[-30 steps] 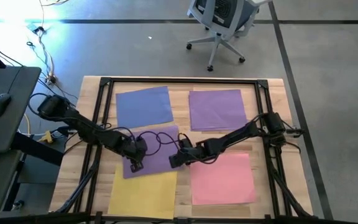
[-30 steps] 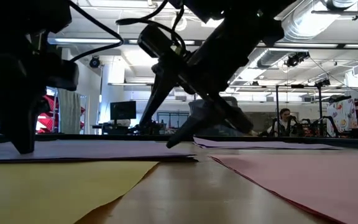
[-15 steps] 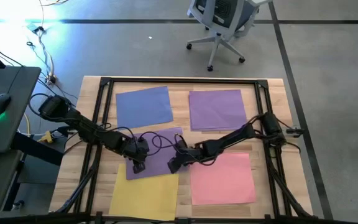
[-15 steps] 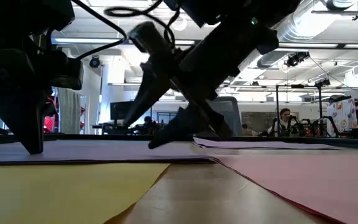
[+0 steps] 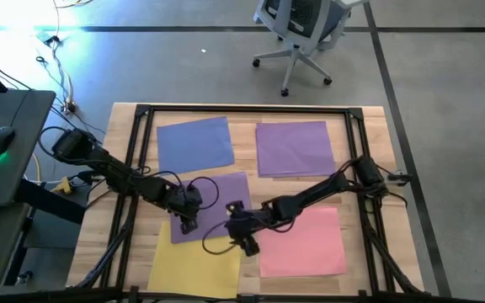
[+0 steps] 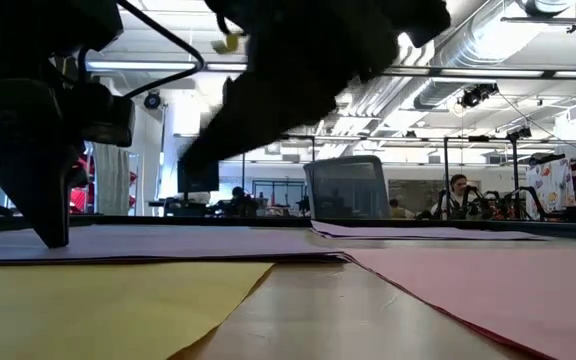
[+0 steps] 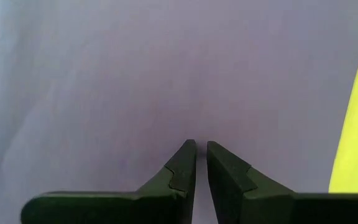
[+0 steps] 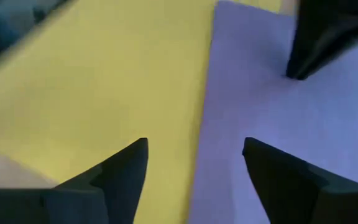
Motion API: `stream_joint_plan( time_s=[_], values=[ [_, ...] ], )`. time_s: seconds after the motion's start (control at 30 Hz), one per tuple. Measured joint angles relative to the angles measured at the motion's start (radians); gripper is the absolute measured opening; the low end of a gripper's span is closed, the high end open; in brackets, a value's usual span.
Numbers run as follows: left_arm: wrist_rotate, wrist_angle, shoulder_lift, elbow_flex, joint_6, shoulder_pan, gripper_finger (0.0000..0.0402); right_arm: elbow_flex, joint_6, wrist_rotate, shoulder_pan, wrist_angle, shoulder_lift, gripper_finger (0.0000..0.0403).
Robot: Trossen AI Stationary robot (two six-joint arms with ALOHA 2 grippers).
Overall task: Organize paper
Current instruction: Stack the violet paper on the top right violet paper
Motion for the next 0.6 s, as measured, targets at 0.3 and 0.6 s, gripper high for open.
stream_joint_plan(
  time_s=[0.3, 0.6],
  values=[
    [0.018, 0.000, 0.000, 0.000, -0.021, 0.000, 0.0019, 0.013, -0.104, 0.069, -0.006, 0.070, 0.104, 0.0257],
    [0.025, -0.001, 0.000, 0.000, -0.026, 0.000, 0.0019, 0.019, -0.098, 0.321, 0.010, 0.065, 0.122, 0.0214]
  ],
)
